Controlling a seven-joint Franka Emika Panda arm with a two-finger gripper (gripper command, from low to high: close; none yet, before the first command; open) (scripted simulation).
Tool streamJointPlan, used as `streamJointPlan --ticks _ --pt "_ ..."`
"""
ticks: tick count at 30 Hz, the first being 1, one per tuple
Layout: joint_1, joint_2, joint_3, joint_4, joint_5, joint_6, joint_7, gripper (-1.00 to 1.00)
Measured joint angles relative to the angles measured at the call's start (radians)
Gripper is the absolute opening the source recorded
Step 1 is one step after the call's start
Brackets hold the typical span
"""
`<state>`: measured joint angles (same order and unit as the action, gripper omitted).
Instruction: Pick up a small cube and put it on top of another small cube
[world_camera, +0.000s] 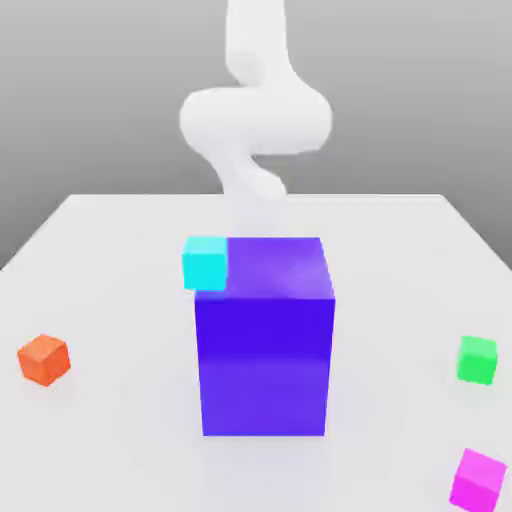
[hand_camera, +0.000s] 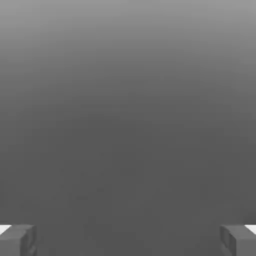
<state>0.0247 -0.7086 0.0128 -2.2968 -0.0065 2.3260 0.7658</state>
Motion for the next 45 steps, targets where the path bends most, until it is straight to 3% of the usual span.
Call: streamJointPlan --ticks 29,33,34,41,45 --pt "0.263 1.061 0.177 0.038 -0.137 0.298 -0.352 0.0" --pt "0.298 1.206 0.147 0.065 -0.179 0.393 -0.335 0.0" --pt "0.307 1.238 0.137 0.072 -0.188 0.417 -0.329 -1.0" --pt "0.308 1.243 0.135 0.073 -0.19 0.421 -0.327 -1.0" --pt "0.281 1.123 0.172 0.045 -0.151 0.329 -0.356 -1.0"
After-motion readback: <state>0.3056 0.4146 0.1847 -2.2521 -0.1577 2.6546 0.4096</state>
